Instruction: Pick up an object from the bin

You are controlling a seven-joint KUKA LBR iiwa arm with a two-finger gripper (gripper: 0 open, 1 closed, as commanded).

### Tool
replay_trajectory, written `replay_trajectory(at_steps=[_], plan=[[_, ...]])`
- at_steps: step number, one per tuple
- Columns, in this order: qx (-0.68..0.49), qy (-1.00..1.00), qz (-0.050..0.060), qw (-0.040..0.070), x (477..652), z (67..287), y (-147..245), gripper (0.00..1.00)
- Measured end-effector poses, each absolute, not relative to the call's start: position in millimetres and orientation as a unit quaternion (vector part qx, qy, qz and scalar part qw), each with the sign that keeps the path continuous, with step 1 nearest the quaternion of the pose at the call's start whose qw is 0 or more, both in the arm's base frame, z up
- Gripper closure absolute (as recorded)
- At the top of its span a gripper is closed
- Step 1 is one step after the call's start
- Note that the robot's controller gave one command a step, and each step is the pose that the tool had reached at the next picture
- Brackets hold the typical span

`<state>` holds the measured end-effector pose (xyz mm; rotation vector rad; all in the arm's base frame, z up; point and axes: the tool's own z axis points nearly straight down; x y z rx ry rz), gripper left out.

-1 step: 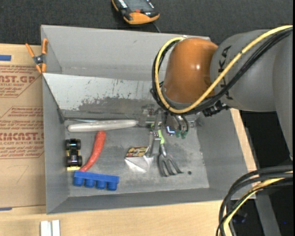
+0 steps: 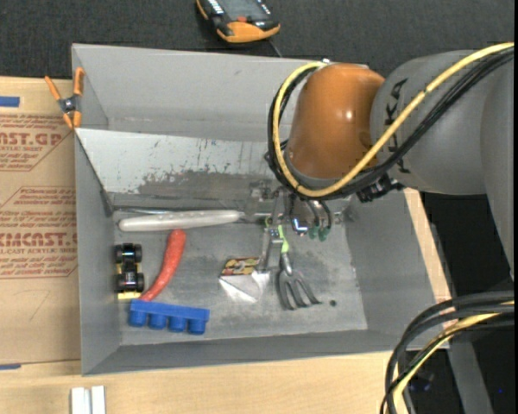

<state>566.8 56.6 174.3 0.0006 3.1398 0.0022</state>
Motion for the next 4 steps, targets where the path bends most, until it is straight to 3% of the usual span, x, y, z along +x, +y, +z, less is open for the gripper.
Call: replay_trajectory(at_steps=[1, 2, 3, 4], plan=[[0.026, 1.0, 0.001, -0.003, 532.8, 67, 53, 0.0], [0.007, 1.0, 0.002, 0.008, 528.3, 119, 60, 0.0], [0.022, 1.0, 0.002, -0.002, 531.1, 75, 55, 0.0], [0.053, 0.999, 0.003, 0.006, 528.9, 71, 49, 0.0]])
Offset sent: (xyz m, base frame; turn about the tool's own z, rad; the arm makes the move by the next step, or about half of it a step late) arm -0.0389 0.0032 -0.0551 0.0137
